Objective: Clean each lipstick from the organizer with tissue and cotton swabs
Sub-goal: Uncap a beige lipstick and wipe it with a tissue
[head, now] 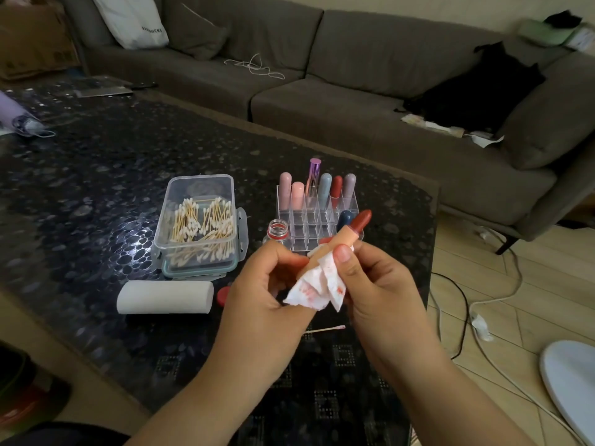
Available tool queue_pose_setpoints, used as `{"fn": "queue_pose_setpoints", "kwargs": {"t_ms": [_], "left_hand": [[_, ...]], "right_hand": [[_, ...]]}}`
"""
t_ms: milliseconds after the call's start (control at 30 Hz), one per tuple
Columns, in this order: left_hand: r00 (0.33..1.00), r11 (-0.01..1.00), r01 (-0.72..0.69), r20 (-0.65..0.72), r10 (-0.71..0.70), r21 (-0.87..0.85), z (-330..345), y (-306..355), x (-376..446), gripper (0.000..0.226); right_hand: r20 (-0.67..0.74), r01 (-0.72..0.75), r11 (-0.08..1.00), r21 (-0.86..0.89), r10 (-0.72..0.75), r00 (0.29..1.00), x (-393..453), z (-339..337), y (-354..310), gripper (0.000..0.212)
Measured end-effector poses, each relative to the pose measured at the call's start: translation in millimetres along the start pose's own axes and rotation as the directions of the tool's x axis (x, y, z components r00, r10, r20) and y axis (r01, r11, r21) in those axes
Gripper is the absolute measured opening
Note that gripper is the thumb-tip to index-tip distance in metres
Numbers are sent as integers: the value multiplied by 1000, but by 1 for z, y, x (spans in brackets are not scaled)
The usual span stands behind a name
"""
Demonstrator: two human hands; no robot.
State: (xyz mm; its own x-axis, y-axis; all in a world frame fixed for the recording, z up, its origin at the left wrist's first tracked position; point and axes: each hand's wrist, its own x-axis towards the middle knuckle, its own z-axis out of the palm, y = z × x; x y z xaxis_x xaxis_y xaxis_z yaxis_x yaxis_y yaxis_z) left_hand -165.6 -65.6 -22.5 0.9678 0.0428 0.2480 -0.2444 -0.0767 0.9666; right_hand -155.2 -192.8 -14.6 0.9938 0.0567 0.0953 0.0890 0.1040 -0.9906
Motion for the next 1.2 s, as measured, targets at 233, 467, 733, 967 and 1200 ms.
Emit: {"fn": "queue_pose_setpoints", "kwargs": {"t_ms": [233, 467, 733, 967, 1200], "left_hand": [[953, 940, 285, 163, -256, -187, -1, -2, 7, 16], [966, 975, 212, 169, -198, -66, 4, -3, 4, 18], [967, 951, 256, -62, -249, 174, -6, -25, 17, 12], [980, 858, 193, -128, -150, 475, -12, -46, 25, 17], [989, 788, 144, -104, -101, 598, -12, -47, 28, 15]], "right_hand": [[34, -5, 996, -86, 7, 999, 2, -7, -8, 30], [-93, -33, 993, -115, 22, 995, 2, -6, 3, 21], [-110, -87, 549, -831, -9, 994, 25, -50, 18, 17], [131, 96, 269, -958, 117, 984, 40, -29, 42, 36], [206, 189, 96, -977, 224, 952, 53, -3, 57, 28]]}}
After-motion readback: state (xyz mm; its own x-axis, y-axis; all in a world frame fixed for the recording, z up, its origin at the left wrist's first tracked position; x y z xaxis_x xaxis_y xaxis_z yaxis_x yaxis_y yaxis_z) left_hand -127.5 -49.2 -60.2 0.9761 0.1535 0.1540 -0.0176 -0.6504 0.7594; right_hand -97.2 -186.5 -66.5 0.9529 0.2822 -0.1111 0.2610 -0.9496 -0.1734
